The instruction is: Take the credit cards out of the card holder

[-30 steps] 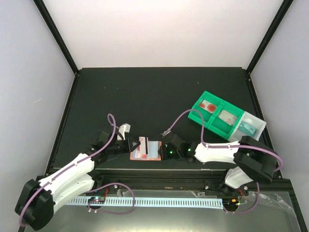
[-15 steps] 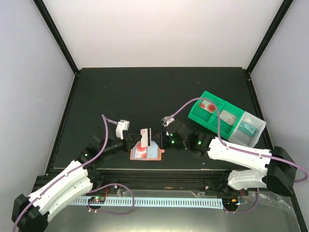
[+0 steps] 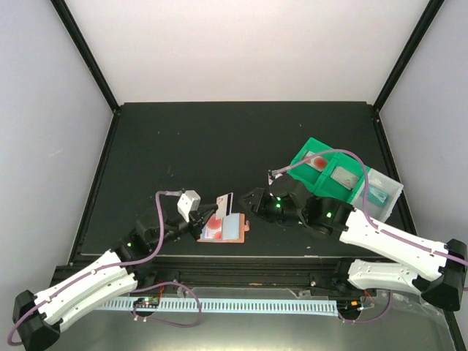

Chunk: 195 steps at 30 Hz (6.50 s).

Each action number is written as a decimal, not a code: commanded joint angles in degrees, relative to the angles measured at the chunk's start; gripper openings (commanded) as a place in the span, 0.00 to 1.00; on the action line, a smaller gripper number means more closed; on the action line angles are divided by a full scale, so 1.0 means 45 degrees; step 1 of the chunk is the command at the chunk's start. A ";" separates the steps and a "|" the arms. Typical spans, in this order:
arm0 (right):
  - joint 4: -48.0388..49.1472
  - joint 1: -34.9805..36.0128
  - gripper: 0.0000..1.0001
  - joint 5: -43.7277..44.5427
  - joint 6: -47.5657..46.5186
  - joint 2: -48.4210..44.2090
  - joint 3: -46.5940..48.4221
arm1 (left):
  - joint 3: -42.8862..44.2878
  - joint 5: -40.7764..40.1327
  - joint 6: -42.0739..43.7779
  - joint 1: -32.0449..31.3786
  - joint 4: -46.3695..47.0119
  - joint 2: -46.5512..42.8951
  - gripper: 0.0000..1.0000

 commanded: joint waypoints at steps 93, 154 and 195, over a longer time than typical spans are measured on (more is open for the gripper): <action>0.1730 -0.9705 0.02 -0.2488 -0.9248 -0.4114 -0.3279 | 0.3086 0.1453 -0.2403 0.1053 -0.4212 0.1419 0.99; 0.2277 -1.6918 0.10 -0.3843 -1.0715 0.6374 0.0218 | 0.2590 0.0739 -0.2516 0.1122 -0.4649 0.1475 0.99; -0.1180 -1.4359 0.36 -0.5102 -0.9262 -0.1058 -0.1567 | 0.1070 -0.0161 -0.4098 0.1842 -0.3584 0.5250 0.97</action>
